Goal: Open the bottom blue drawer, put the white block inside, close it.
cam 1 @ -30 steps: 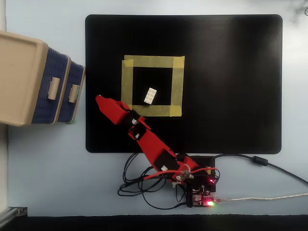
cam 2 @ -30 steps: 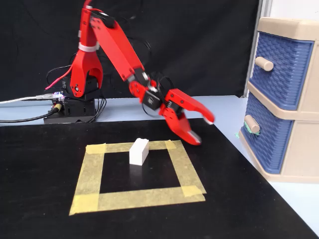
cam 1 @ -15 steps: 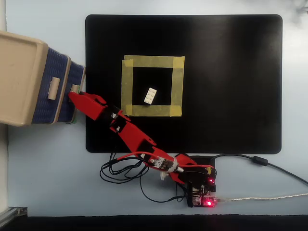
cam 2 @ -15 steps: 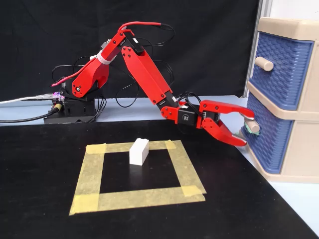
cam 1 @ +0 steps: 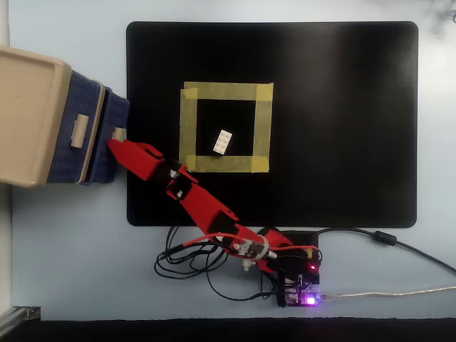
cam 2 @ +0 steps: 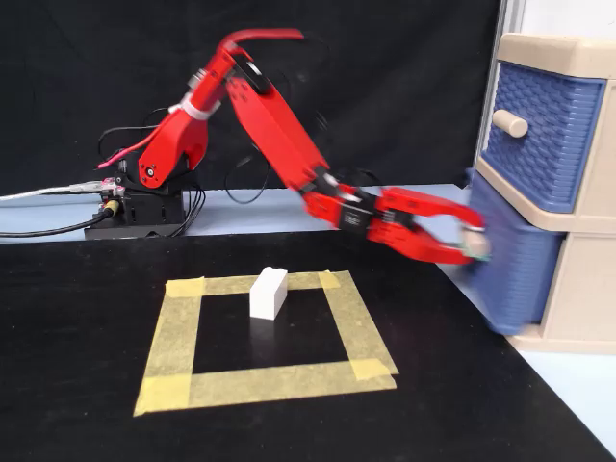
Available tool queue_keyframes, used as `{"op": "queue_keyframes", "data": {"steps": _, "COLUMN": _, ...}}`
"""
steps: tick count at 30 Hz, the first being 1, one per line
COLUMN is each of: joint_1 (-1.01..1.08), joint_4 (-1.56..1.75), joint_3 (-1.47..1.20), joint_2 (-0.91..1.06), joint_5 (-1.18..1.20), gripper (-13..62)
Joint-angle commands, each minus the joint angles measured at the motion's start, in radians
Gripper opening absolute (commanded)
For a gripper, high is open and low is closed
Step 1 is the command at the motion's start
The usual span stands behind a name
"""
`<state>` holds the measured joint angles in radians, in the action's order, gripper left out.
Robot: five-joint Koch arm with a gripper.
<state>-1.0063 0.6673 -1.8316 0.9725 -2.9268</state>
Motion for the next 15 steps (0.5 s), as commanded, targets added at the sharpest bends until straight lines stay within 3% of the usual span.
{"op": "queue_keyframes", "data": {"steps": 1, "joint_1": 0.048, "joint_4": -0.020, "joint_3": -0.222, "joint_2": 0.163, "joint_5": -0.012, "gripper": -8.0}}
{"op": "queue_keyframes", "data": {"steps": 5, "joint_1": 0.080, "joint_4": 0.008, "joint_3": -0.515, "joint_2": 0.354, "joint_5": -0.011, "gripper": -7.7}}
{"op": "queue_keyframes", "data": {"steps": 7, "joint_1": 0.083, "joint_4": 0.011, "joint_3": -0.529, "joint_2": 0.357, "joint_5": -0.011, "gripper": -4.7}}
{"op": "queue_keyframes", "data": {"steps": 10, "joint_1": 0.081, "joint_4": 0.008, "joint_3": -0.520, "joint_2": 0.364, "joint_5": 0.000, "gripper": 26.5}}
{"op": "queue_keyframes", "data": {"steps": 11, "joint_1": 0.077, "joint_4": 0.006, "joint_3": -0.522, "joint_2": 0.368, "joint_5": -0.002, "gripper": 33.6}}
{"op": "queue_keyframes", "data": {"steps": 15, "joint_1": 0.080, "joint_4": -0.072, "joint_3": -0.532, "joint_2": 0.518, "joint_5": 0.011, "gripper": 33.9}}
